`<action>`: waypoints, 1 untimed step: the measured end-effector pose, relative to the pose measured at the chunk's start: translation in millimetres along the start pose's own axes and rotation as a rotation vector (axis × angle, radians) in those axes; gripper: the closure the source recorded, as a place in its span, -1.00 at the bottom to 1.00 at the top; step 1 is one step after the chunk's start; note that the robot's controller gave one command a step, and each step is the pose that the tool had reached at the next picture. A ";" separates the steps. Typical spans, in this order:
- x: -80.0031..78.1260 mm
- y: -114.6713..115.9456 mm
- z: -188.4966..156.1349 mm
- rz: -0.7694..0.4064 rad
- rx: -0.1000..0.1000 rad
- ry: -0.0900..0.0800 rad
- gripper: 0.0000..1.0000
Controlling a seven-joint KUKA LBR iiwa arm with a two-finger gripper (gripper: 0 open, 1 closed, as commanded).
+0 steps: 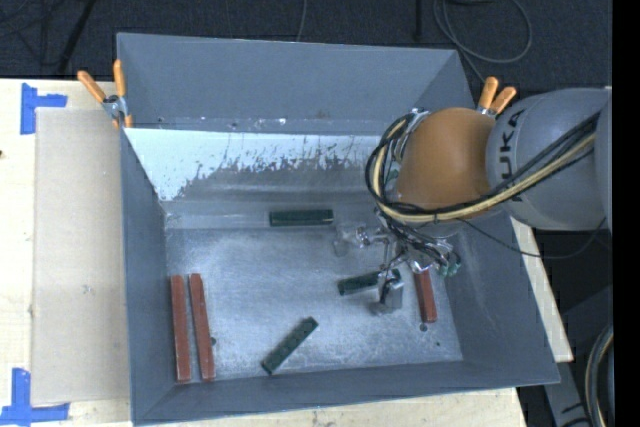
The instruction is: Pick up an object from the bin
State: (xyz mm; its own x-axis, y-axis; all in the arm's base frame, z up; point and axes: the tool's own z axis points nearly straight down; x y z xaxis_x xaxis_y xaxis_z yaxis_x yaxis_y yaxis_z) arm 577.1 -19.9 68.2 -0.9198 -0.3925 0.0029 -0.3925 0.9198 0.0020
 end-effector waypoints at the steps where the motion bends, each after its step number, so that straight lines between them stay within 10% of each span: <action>1: -0.6 -0.6 -1.6 0.003 0.000 -0.002 1.00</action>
Offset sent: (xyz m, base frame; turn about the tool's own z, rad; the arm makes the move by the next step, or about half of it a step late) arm 0.0000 0.0000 0.0000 0.0000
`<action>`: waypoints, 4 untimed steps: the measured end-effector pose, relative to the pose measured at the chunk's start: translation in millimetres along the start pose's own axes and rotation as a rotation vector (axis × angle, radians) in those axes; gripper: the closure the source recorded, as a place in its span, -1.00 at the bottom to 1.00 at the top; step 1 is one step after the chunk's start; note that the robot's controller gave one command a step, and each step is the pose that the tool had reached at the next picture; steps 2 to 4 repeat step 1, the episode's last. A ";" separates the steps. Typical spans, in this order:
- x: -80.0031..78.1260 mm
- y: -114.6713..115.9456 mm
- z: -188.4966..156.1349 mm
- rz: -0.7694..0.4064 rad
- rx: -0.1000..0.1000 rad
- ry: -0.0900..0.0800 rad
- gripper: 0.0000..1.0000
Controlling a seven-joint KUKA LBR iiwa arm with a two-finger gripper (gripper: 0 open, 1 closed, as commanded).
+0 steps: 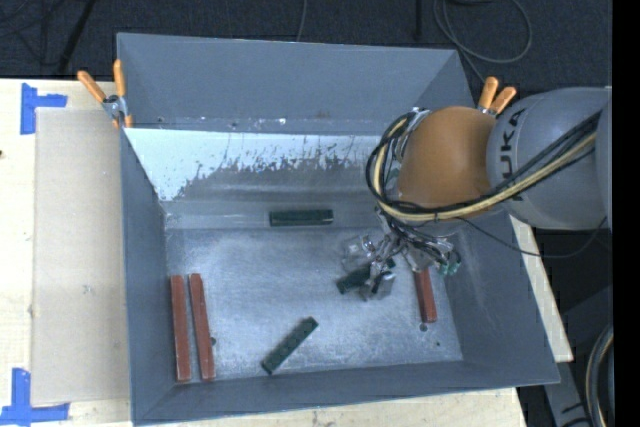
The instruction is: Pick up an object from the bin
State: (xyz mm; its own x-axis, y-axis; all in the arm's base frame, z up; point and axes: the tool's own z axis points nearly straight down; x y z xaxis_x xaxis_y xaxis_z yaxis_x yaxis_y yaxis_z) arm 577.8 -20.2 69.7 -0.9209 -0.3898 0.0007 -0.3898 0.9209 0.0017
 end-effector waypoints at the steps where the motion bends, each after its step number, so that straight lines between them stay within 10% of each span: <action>1: 12.3 -31.2 -146.3 -0.206 0.006 -0.007 1.00; 4: 12.3 -31.2 -146.3 -0.206 0.006 -0.007 1.00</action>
Offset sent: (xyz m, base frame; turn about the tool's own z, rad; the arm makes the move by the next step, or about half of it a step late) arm -0.0009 -0.0332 0.1426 -0.2084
